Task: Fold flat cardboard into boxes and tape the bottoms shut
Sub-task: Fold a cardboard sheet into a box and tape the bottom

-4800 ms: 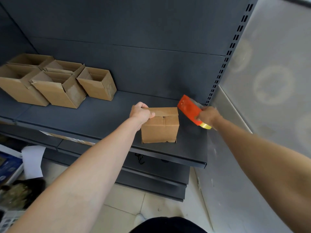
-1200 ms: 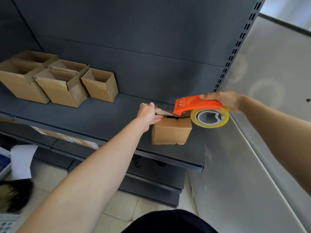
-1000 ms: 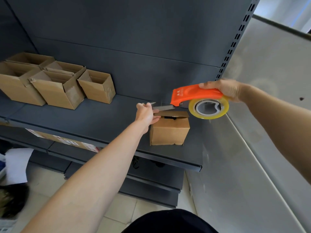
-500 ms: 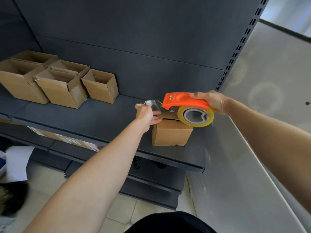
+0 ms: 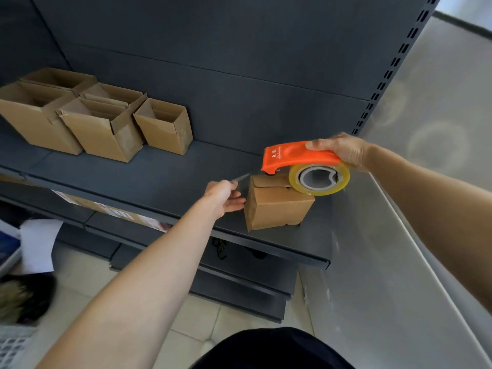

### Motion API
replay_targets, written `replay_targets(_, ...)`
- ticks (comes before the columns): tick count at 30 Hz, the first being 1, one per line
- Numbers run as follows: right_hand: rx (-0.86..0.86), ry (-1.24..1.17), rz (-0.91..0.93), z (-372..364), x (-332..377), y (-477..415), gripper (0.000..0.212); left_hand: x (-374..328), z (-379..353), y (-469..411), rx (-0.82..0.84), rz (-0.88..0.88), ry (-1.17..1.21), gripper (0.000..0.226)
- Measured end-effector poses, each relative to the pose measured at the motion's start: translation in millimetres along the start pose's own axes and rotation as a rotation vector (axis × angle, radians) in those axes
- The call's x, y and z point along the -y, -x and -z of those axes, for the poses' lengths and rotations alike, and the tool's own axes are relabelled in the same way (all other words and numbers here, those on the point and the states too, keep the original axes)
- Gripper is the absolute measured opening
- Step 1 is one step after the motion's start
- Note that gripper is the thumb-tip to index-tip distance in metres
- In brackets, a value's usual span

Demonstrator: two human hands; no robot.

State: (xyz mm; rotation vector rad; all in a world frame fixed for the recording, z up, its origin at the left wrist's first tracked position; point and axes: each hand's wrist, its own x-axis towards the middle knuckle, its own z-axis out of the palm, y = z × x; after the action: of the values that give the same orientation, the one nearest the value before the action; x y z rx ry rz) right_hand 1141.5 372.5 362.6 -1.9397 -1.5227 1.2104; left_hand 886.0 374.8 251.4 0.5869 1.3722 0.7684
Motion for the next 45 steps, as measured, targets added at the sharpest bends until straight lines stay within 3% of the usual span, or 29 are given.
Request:
replay_targets(9,-0.020,0.075,0.041,-4.2,7.6,-2.3,0.040,18.5,-2.4,-0.1,0.033,0.079,0.121,0.024)
replay_targets(15,-0.015,0.108,0.053,-6.6,9.4,-2.8,0.041,29.8,-7.8,-0.8,0.009,0.091,0.018,0.009)
replay_targets(22,-0.026,0.089,0.054,-8.1,8.6,0.4,0.034,30.9,-17.5,-2.3,0.021,0.131,-0.090,0.014)
replay_targets(35,-0.043,0.072,0.054,-9.3,7.5,-0.7,0.045,26.7,-14.8,-5.9,0.078,0.259,-0.122,0.010)
replay_targets(45,-0.048,0.082,0.054,-9.5,8.6,-0.7,0.035,25.3,-15.9,-5.2,0.009,0.205,-0.252,0.022)
